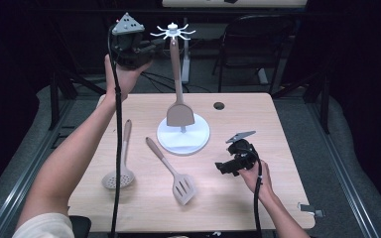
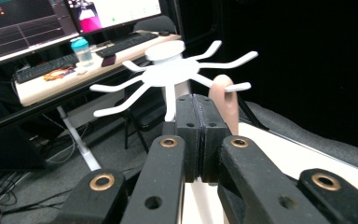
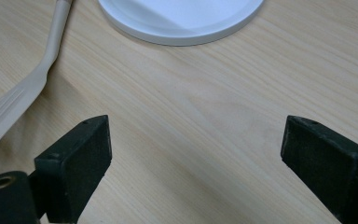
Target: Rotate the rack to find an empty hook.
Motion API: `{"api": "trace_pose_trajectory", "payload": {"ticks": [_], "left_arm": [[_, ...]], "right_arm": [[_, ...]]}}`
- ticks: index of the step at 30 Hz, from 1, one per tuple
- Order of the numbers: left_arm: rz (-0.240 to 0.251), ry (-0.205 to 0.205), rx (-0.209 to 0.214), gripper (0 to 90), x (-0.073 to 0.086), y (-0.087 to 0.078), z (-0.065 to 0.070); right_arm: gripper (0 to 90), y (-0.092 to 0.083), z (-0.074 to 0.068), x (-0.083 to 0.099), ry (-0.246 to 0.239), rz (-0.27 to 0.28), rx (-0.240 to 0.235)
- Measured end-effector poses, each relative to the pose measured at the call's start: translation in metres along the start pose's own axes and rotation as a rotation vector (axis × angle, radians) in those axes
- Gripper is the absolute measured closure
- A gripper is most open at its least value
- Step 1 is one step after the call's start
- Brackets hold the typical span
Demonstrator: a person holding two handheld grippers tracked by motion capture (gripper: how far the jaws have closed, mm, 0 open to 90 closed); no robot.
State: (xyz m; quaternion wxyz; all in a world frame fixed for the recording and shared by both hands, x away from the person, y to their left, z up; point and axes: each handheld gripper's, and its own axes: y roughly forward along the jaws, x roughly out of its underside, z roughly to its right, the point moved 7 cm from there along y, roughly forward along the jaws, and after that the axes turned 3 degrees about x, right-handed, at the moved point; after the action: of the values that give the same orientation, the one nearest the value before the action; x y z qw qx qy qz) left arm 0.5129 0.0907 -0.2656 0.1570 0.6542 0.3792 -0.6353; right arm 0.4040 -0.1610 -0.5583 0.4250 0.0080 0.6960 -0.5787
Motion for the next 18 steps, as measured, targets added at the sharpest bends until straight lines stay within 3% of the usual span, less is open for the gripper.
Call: {"api": "trace_pose_trajectory", "payload": {"ticks": [12, 18], "left_arm": [[-0.003, -0.021, -0.019, 89.4, 0.0017, 0.0019, -0.0103], [-0.008, -0.026, 0.000, 85.1, 0.0073, -0.0014, -0.0098]], "right_arm": [[8.4, 0.0009, -0.0005, -0.0001, 0.006, 0.004, -0.001], [8.6, 0.0002, -0.0004, 0.0002, 0.002, 0.001, -0.006]]}}
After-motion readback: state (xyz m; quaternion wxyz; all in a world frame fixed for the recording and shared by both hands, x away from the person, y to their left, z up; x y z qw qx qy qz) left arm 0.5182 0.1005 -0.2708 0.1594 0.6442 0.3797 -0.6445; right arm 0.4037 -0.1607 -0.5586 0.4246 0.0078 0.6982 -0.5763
